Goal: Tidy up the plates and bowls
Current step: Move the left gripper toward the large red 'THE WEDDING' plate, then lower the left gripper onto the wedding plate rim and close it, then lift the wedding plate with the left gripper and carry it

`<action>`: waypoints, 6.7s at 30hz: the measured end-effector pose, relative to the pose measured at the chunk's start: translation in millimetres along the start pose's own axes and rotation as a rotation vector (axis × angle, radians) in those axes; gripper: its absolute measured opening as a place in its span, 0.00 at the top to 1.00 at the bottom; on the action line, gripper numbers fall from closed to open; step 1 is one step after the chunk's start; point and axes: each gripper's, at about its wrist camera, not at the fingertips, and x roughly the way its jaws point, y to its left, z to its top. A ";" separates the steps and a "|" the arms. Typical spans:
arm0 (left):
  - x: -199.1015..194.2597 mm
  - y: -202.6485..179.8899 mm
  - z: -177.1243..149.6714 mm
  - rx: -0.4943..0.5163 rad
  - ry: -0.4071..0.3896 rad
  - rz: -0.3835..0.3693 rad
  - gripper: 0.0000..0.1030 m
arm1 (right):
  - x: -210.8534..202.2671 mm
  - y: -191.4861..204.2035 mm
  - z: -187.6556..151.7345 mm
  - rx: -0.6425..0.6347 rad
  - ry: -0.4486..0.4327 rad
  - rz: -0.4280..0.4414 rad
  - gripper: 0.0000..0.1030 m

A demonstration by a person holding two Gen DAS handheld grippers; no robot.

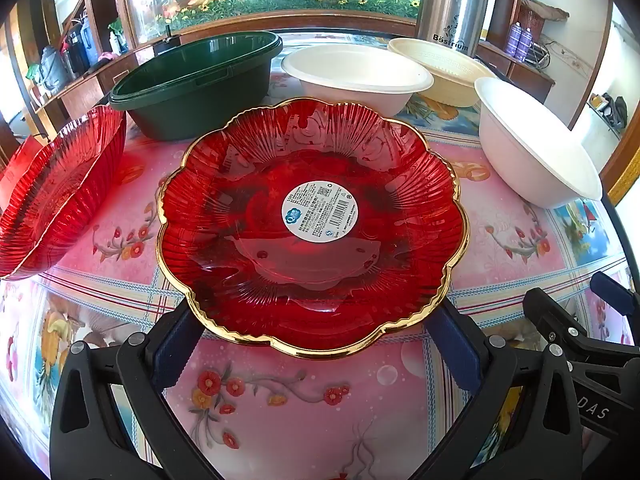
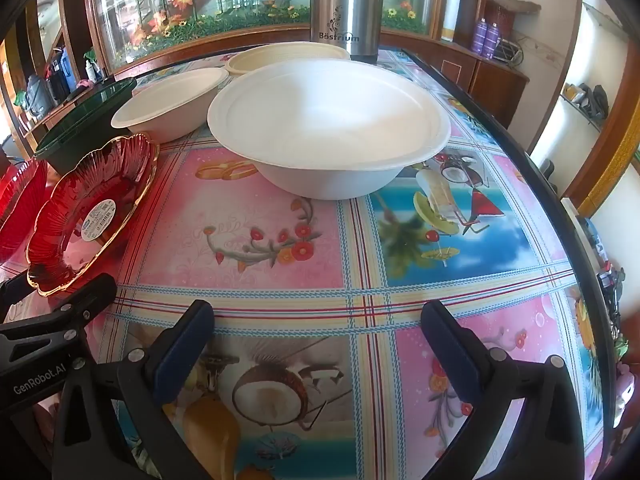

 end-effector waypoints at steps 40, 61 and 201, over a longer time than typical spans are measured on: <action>-43.6 26.5 -7.4 0.008 0.031 -0.054 0.00 | -17.0 5.2 7.2 0.005 0.061 0.028 0.00; -71.8 99.1 -1.4 -0.091 0.004 0.019 0.00 | -67.9 67.7 32.8 -0.106 -0.056 0.126 0.00; 3.0 342.4 77.6 -0.492 0.366 0.081 0.82 | 36.7 278.3 108.3 -0.327 0.247 0.453 0.91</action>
